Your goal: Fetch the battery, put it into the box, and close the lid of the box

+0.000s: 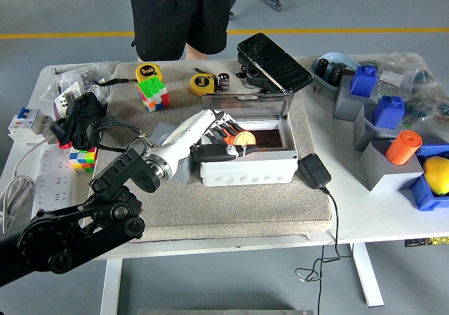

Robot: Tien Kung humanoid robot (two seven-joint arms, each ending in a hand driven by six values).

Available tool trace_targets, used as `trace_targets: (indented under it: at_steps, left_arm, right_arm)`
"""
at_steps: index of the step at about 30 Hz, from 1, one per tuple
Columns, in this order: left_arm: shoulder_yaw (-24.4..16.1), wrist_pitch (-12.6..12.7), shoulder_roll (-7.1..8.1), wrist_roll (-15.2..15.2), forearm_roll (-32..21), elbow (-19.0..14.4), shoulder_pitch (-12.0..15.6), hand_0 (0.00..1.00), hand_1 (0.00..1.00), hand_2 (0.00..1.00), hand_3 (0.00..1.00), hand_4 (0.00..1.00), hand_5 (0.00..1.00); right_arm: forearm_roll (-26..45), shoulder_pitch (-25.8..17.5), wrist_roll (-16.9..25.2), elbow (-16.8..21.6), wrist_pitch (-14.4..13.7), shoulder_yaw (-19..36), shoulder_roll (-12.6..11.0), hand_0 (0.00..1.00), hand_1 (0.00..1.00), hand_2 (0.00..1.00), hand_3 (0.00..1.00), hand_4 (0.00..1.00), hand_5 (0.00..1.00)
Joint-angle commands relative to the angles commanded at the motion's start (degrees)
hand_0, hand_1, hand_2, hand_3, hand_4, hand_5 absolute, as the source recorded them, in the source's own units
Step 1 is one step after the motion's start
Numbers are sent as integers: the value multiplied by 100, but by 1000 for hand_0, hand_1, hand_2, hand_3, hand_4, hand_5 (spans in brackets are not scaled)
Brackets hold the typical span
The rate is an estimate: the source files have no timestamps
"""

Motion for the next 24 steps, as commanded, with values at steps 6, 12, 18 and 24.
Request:
trace_targets:
  at_steps: [6, 12, 18, 24]
  left_arm:
    - [115, -71, -350, -347, -1067, 346, -347, 403, 613, 598, 599, 998, 610]
    - [142, 62, -826, -997, -2584, 798, -700, 425, 618, 614, 613, 998, 611]
    - [-65, 445, -782, -1379, -2410, 640, -746, 415, 626, 613, 618, 998, 608]
    - [-478, 683, -653, -1689, -1725, 573, -749, 659, 698, 662, 692, 998, 610]
  right_arm:
    - [33, -3, -1, -1, 11, -89, -1, 574, 643, 668, 587, 951, 482]
    - [20, 22, 10, 21, -1, -100, 6, 574, 643, 668, 586, 951, 481]
    - [24, -20, 1, 8, -1, -39, 4, 575, 644, 668, 587, 950, 481]
    - [34, -39, 4, 2, 7, -16, 21, 574, 643, 668, 586, 951, 482]
